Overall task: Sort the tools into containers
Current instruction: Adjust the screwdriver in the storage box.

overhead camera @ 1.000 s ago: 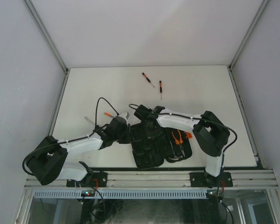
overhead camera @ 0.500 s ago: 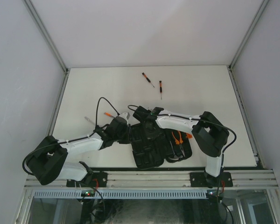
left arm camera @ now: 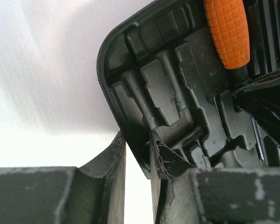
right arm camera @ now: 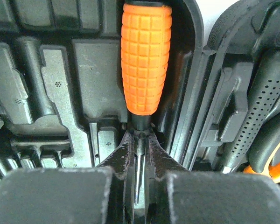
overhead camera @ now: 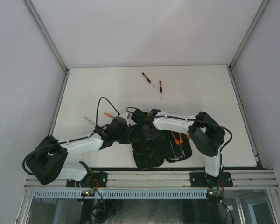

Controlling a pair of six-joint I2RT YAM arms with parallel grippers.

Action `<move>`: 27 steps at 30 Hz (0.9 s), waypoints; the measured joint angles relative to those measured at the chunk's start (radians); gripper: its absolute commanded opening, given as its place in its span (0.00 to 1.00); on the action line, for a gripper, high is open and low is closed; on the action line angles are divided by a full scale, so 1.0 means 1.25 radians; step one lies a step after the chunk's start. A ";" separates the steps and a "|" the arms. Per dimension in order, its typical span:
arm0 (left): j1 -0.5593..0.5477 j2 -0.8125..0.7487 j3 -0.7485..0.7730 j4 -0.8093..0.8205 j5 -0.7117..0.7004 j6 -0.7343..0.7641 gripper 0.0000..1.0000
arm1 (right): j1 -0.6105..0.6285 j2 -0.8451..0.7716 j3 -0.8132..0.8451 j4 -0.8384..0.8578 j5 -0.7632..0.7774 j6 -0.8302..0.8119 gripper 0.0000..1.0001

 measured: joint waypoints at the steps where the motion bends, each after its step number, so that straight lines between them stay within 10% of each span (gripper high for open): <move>1: 0.000 0.000 0.000 0.000 0.000 0.000 0.00 | 0.001 0.000 0.000 0.000 0.001 0.001 0.00; 7: 0.000 0.000 0.000 0.000 -0.001 0.001 0.00 | 0.002 -0.005 -0.001 -0.001 0.010 0.004 0.01; 17: -0.002 -0.003 0.000 -0.002 -0.007 0.000 0.00 | -0.003 -0.130 -0.131 0.162 0.006 0.027 0.35; 27: -0.016 -0.002 0.000 0.006 0.005 -0.004 0.00 | -0.005 -0.171 -0.142 0.133 0.009 0.028 0.37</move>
